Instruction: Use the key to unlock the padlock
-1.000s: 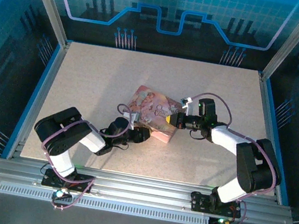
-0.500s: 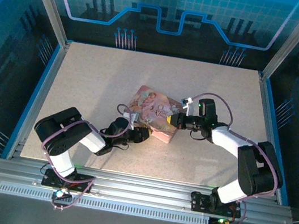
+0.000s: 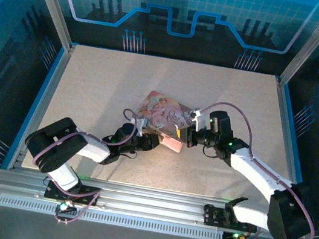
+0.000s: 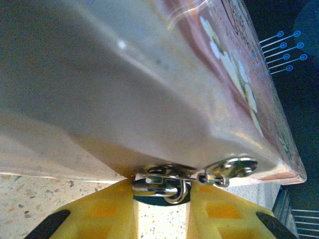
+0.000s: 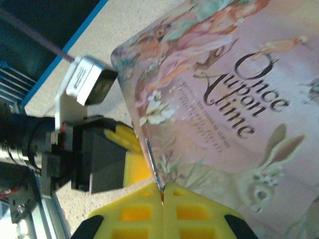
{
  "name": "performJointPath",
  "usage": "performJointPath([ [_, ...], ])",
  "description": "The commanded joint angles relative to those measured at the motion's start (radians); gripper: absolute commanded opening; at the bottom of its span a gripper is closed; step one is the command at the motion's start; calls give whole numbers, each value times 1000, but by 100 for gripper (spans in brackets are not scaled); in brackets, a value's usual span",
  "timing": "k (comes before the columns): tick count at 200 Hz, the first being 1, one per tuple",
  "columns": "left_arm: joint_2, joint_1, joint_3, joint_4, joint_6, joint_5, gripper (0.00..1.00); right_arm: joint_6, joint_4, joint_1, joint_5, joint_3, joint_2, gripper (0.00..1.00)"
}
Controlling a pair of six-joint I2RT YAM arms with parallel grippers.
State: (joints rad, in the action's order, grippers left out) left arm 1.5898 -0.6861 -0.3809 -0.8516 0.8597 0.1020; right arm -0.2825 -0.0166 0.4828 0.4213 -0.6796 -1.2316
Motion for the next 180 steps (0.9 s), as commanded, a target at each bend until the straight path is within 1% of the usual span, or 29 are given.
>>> performJointPath([
  [1, -49, -12, -42, 14, 9, 28, 25, 85, -54, 62, -62, 32, 35, 1],
  [45, -65, -19, -65, 48, 27, 46, 25, 150, -41, 184, -155, 77, 32, 1],
  [101, -101, -28, -75, 94, 29, 31, 25, 230, -11, 257, -253, 92, -37, 1],
  [136, -113, -37, -82, 112, 30, 28, 25, 279, -14, 253, -306, 87, -58, 1],
  [180, -124, -41, -82, 123, 29, 22, 25, 316, 12, 179, -274, 80, -69, 1],
])
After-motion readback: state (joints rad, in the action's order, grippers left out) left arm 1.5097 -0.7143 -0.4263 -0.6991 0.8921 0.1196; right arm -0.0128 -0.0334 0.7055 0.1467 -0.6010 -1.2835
